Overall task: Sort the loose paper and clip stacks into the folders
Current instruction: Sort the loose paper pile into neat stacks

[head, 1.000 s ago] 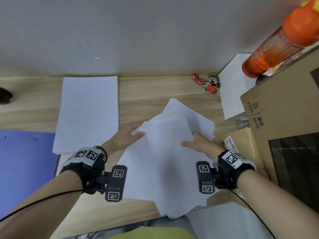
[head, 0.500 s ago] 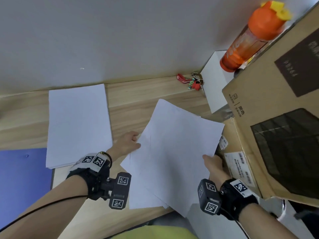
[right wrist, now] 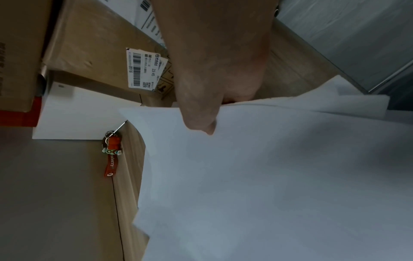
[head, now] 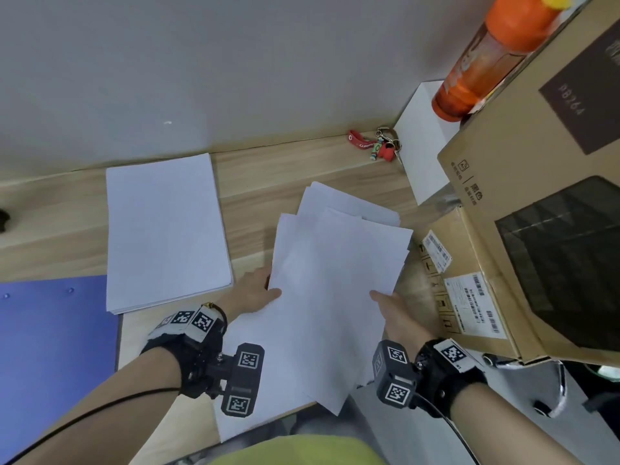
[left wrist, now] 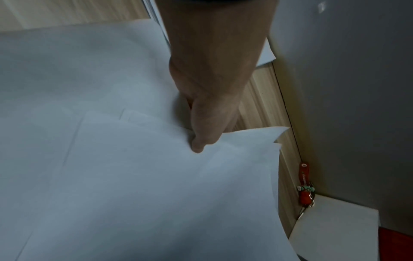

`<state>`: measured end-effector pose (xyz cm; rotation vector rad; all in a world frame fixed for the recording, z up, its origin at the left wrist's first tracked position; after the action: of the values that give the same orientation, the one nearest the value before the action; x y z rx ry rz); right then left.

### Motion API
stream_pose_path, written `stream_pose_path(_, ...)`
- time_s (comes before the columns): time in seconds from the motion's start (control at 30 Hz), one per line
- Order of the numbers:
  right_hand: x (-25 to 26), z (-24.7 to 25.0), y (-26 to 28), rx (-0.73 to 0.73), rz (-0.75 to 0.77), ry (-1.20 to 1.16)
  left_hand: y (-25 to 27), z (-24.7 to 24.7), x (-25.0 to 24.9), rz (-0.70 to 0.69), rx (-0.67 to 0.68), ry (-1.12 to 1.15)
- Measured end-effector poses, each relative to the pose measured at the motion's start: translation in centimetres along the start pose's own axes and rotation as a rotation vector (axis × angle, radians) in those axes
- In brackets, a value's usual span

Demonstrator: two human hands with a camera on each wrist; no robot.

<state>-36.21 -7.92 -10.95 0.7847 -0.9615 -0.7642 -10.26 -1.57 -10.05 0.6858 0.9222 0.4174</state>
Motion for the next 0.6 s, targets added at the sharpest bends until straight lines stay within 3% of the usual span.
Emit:
stream_pose_path(0.17,1.4,0.7,0.4,-0.022,0.075,-0.015,0.5,1.0,1.2,0.007,-0.175,0.251)
stream_pose_path(0.33,1.8,3.9,-0.9,-0.211,0.114,0.076,0.4,2.2,2.4,0.082,-0.387,0.432)
stream_pose_path(0.4,0.4,4.8,-3.4,-0.187,0.115,0.128,0.4,2.5,3.0,0.102,-0.459,0.487)
stream_pose_path(0.5,0.8,3.7,-0.4,-0.107,0.058,0.108,0.6,2.8,3.1,0.151,-0.541,0.519)
stream_pose_path(0.6,0.6,1.9,-0.3,0.014,-0.002,-0.026,1.0,2.9,2.5,0.128,-0.505,0.512)
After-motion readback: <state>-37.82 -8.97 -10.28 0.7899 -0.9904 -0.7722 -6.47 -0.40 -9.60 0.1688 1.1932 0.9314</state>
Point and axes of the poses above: each hand's wrist, its own y-axis away from the middle knuckle, its own z-axis out of the back of the hand, x = y × z, the point moved 1 cm from there along -y, towards the middle knuckle, and after that the axes turned 1 degree about y, right-handed, at the moved point
